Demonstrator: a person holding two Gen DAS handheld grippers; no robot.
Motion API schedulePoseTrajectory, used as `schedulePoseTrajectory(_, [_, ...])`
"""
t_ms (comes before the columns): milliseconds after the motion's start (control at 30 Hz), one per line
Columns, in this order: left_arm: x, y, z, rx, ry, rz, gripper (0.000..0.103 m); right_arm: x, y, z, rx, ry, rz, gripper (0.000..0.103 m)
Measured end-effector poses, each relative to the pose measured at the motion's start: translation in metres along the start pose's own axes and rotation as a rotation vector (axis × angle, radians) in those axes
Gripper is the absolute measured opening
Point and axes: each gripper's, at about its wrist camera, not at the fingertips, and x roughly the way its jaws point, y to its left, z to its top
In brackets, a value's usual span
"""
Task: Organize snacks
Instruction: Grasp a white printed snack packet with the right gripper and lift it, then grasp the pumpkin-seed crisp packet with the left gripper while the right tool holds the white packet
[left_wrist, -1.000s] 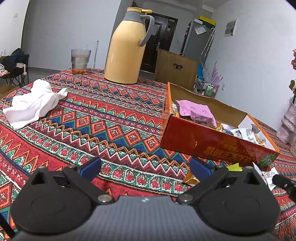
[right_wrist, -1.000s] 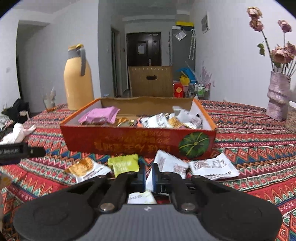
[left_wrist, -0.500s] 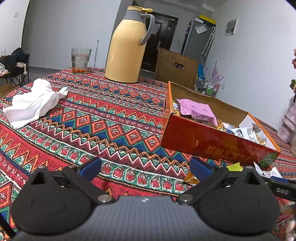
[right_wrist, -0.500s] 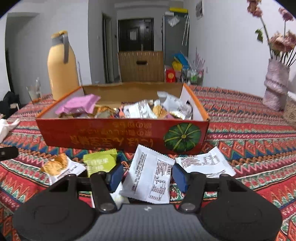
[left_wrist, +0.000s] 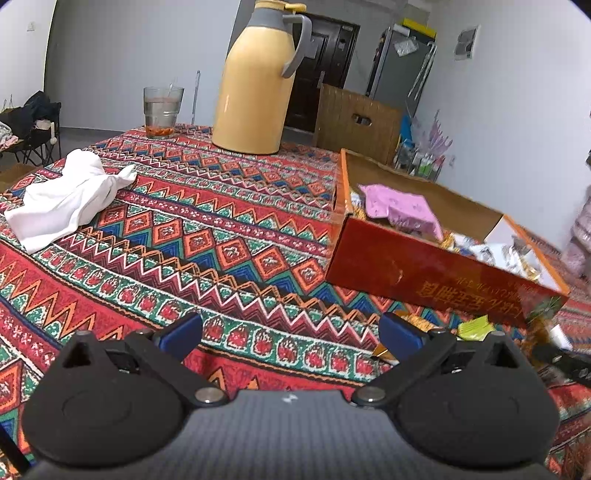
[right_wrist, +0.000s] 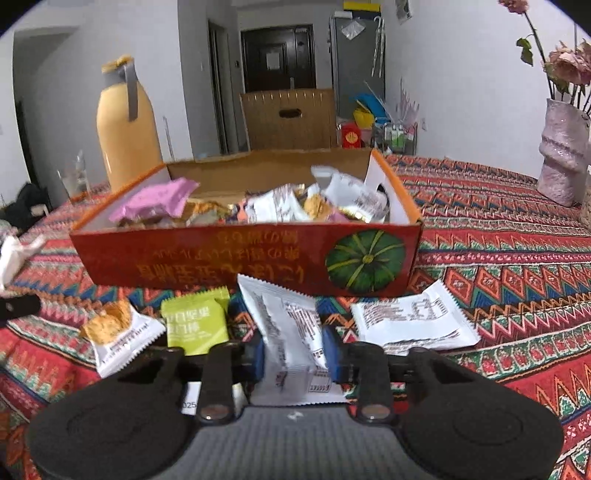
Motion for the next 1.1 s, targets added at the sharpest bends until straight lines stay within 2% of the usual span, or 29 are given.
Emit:
schedulePoseTrajectory(33, [0.0,-0.002,0.0,0.008,0.005,0.003,0.103,-0.004,-0.003,0.001,0.002,-0.009,0.008,0.023])
schedulePoseTrajectory(100, [0.0,-0.008,0.002,0.033,0.017,0.009,0.103,-0.01,-0.008,0.001,-0.001,-0.029,0.017,0.01])
schedulePoseTrajectory(133, [-0.001,-0.011,0.002,0.046,0.021,0.012,0.103,-0.012,-0.012,0.002,0.0,-0.034,0.023,0.009])
schedulePoseTrajectory(300, [-0.004,-0.041,0.003,0.135,0.045,0.021,0.103,-0.013,-0.031,0.003,0.056,-0.063,0.069,0.009])
schedulePoseTrajectory(600, [0.003,-0.096,-0.003,0.301,0.078,-0.011,0.103,-0.02,-0.046,-0.005,0.113,-0.139,0.121,0.009])
schedulePoseTrajectory(867, [0.03,-0.118,-0.012,0.338,0.145,-0.052,0.103,-0.028,-0.043,-0.009,0.094,-0.18,0.134,0.009])
schedulePoseTrajectory(1100, [0.049,-0.117,-0.019,0.316,0.181,-0.072,0.103,-0.03,-0.043,-0.009,0.091,-0.188,0.134,0.009])
